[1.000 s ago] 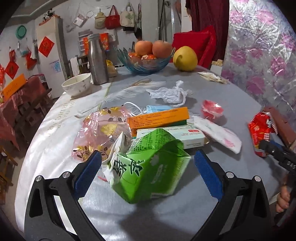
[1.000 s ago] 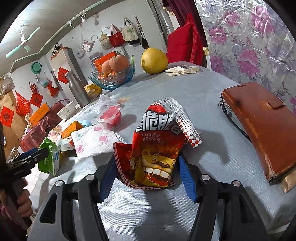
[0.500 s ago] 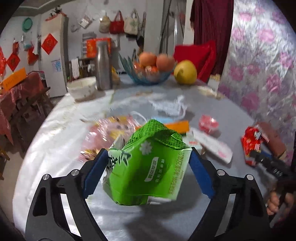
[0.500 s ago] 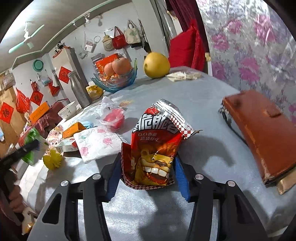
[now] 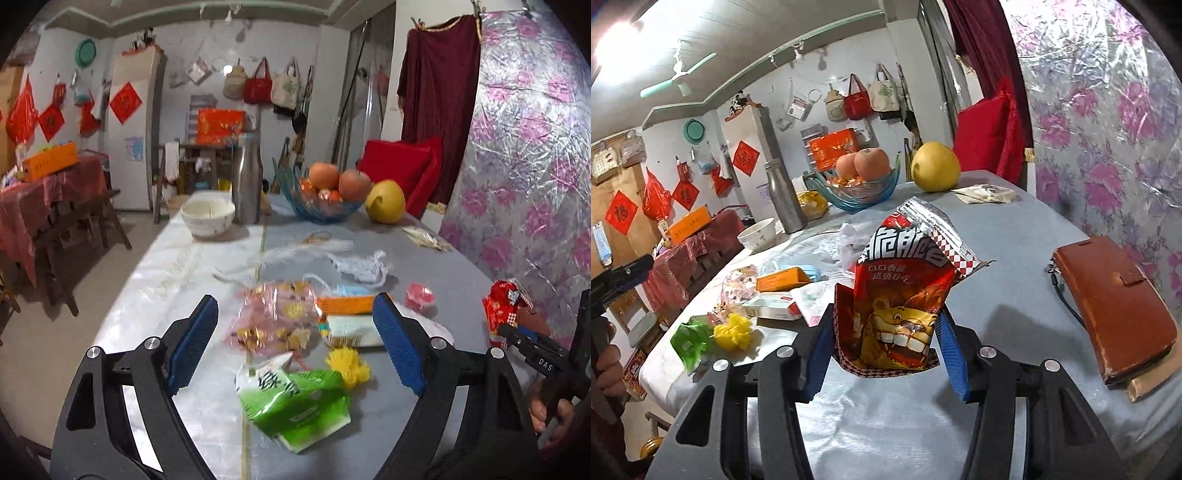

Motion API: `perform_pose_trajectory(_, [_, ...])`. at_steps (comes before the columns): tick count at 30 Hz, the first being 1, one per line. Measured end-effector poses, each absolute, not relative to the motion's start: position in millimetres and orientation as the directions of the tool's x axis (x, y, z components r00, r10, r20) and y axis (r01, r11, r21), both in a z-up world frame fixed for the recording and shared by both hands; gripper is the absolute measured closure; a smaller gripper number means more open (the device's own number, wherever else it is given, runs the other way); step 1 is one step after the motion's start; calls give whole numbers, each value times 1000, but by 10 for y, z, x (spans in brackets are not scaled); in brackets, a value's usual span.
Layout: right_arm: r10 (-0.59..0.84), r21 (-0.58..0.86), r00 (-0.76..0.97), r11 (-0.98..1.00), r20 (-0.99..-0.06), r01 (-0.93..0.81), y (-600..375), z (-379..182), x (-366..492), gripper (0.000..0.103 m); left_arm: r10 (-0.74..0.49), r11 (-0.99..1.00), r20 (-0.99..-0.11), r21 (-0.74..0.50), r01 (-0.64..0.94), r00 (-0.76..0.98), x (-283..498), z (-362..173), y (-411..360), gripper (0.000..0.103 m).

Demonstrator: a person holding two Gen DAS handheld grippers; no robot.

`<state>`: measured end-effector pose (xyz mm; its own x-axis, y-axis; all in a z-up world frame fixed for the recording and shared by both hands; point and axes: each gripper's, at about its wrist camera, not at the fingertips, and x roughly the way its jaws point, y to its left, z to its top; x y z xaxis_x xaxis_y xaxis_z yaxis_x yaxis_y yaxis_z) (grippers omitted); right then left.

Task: Collect trash
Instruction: 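Grasp the green tea carton with the left tool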

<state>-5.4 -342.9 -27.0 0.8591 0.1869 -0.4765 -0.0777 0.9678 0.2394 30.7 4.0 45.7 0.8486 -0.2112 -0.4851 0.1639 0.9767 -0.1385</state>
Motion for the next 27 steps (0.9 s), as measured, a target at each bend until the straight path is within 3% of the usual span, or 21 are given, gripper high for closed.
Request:
perform_pose_trajectory(2, [188,232,856,969,-481,-82,-3392,-274,-51,50,-232,973,-508,-137,188,830,292,353,0,18])
perform_pose_trajectory(4, [193,231,853,969,-486,-88,-3372,-276,-41,50,-216,976,-539,-98,194,814,272,226,-93,6])
perform_pose_trajectory(11, [206,236,844,967,-495,-97,-3350,-303,-31,50,-123,990,-676,-39,132,727,463,-281,-271,7])
perform_pose_trajectory(15, [212,240,842,965,-496,-102,-3349,-320,-33,50,-55,995,-670,29,101,740,513,-415,-288,6])
perform_pose_trajectory(18, [212,243,844,965,-493,-100,-3350,-318,-35,50,-66,995,-648,13,97,759,487,-386,-214,10])
perform_pose_trajectory(22, [210,251,850,963,-483,-96,-3374,-302,-52,50,-102,994,-615,-27,109,782,410,-260,-83,31])
perform_pose_trajectory(27, [207,252,857,963,-473,-94,-3402,-280,-84,50,-131,991,-593,-71,111,794,393,-129,59,36])
